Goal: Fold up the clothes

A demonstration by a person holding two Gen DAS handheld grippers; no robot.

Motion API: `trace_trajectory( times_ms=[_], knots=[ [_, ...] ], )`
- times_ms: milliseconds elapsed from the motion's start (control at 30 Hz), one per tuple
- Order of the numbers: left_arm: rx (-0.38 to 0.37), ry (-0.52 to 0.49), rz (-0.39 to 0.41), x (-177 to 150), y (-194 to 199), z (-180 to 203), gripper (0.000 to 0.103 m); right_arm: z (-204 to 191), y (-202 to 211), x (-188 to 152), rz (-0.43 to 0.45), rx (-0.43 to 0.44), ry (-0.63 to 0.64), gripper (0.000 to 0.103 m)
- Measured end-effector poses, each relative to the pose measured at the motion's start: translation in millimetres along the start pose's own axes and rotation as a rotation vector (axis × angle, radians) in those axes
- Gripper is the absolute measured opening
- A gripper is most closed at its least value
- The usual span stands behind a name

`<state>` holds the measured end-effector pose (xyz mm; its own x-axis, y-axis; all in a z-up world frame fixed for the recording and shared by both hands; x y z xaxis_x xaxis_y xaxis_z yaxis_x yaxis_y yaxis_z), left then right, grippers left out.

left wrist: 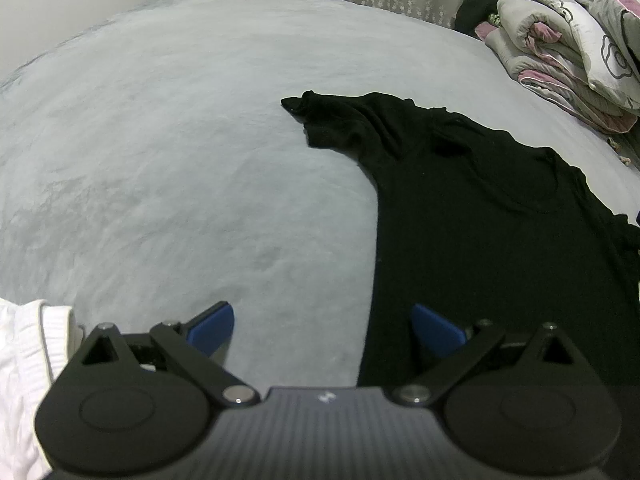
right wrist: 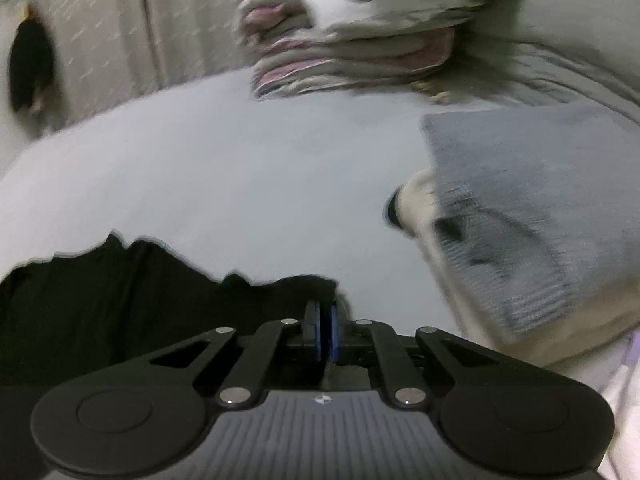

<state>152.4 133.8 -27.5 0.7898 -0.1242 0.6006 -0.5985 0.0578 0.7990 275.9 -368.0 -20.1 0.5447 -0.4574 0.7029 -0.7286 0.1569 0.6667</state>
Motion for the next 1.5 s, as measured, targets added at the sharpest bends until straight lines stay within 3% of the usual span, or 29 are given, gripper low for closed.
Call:
trace_trajectory(
  times_ms=[300,467,567,633,733,800,900,1033,1233,1300,1400,1500],
  knots=[
    [0.002,-0.003,0.001,0.2,0.4,1.5,0.100,14.1,-2.7,1.1,0.017,-0.175,0.139,0.008],
    [0.004,-0.017,0.002,-0.9,-0.9,3.8,0.100,4.0,8.9,4.2,0.072,-0.167,0.197,0.014],
    [0.012,-0.029,0.001,-1.1,-1.6,5.1,0.100,-7.6,-1.8,2.8,0.042,-0.123,0.237,0.020],
    [0.013,-0.035,0.002,-1.0,-1.5,5.5,0.100,-15.4,-8.9,1.8,0.021,-0.094,0.263,0.032],
    [0.011,-0.035,0.005,-1.6,-1.0,4.7,0.100,-26.9,-19.4,0.2,-0.009,-0.051,0.303,0.035],
    [0.009,-0.035,0.005,-1.8,-0.7,4.9,0.100,-34.6,-26.3,-0.9,-0.029,-0.022,0.329,0.030],
    [0.007,-0.039,0.006,-1.9,-0.7,4.7,0.100,-43.2,-29.3,4.3,-0.019,-0.020,0.397,0.003],
    [0.008,-0.047,0.007,-2.1,-1.2,4.6,0.100,-54.8,-22.5,24.8,0.079,-0.045,0.439,0.002],
    [0.028,-0.082,0.012,-1.9,-3.0,6.1,0.100,-44.7,-33.6,21.1,0.061,-0.121,0.443,0.002],
    [0.019,-0.069,0.014,-1.5,-1.8,4.1,0.100,-39.5,-32.0,17.9,0.069,-0.157,0.441,0.011],
    [0.000,-0.036,0.016,-0.5,-0.6,0.1,0.100,-31.7,-22.7,7.2,0.022,-0.093,0.360,0.049],
    [-0.012,-0.013,0.018,0.3,0.9,-2.0,0.100,-24.1,-11.7,-4.1,-0.033,-0.010,0.267,0.052]
  ],
)
Point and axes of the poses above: each gripper's, at about its wrist camera, not at the fingertips, and y roughly against the way its jaws point, z to its right, x to its top, the point moved 6 cm from there along -y, roughly the way its jaws point, and after that the axes turned 15 degrees about -y, right-handed, at the moved point
